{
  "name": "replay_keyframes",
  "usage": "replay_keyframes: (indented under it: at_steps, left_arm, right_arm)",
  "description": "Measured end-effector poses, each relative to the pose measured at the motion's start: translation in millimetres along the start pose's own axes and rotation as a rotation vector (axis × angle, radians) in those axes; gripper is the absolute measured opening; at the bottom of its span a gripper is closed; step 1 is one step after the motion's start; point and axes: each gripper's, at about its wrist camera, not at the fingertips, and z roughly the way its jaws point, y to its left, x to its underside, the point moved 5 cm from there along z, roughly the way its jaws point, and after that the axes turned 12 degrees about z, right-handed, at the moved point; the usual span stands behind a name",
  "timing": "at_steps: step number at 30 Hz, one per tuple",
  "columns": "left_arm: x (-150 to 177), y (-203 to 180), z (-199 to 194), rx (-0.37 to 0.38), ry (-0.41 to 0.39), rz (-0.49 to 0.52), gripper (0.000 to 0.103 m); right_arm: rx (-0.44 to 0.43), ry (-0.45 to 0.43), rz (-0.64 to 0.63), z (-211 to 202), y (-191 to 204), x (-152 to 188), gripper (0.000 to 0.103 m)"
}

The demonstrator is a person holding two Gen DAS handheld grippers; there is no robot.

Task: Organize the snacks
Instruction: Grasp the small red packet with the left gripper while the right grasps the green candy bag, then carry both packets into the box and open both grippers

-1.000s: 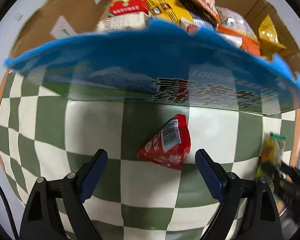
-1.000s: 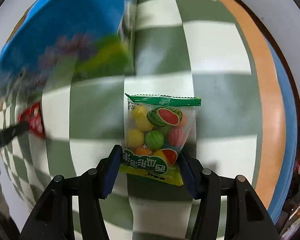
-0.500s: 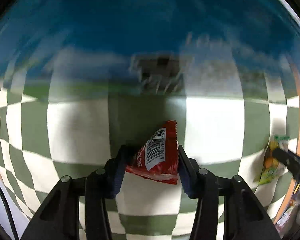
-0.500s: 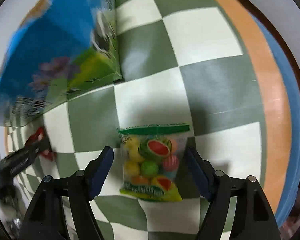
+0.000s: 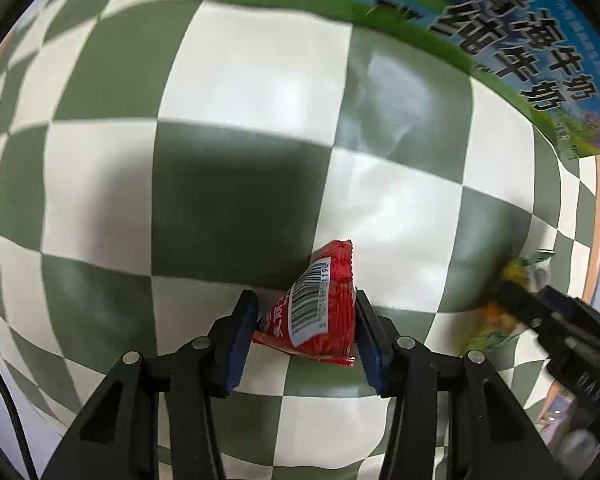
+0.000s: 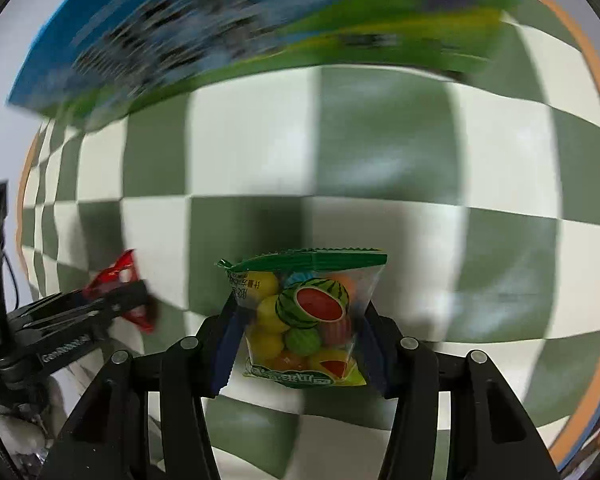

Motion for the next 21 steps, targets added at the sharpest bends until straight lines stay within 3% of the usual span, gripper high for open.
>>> replay_keyframes:
  at_steps: [3,5,7,11,12,15,16,21]
  left_arm:
    - [-2.0,-1.4,8.2,0.069,0.028,-0.011,0.063]
    - [-3.8,-5.1,8.2,0.07,0.032,-0.007,0.063]
    - [-1.3,2.0,6.4,0.073,0.03,-0.008,0.063]
    - [5.9,-6.6,0.3,0.081,0.019,-0.04,0.063]
    - [15.8,-9.4,2.7,0.074,0.016,-0.044,0.062]
    - [15.7,-2.3,0.4,0.028,-0.003,-0.041,0.046]
    - [24.6,2.7,-5.3,0.025,-0.005,-0.038,0.045]
    - [25.4,-4.4,-10.8,-0.01,-0.021,0.002,0.042]
  right_arm:
    - [0.008,0.023,0.01,3.6,7.1,1.7,0.059]
    - [0.013,0.019,-0.002,-0.2,9.3,1.0,0.07]
    - [0.026,0.015,-0.013,5.1,24.8,6.3,0.071]
    - [0.022,0.026,0.013,2.0,10.8,15.1,0.071]
    - [0.022,0.03,0.021,4.4,9.3,16.3,0.071]
    - [0.031,0.029,0.028,11.3,3.5,30.0,0.066]
    - [0.044,0.024,0.015,17.7,3.4,33.8,0.057]
    - [0.026,-0.004,-0.021,14.3,9.1,38.2,0.055]
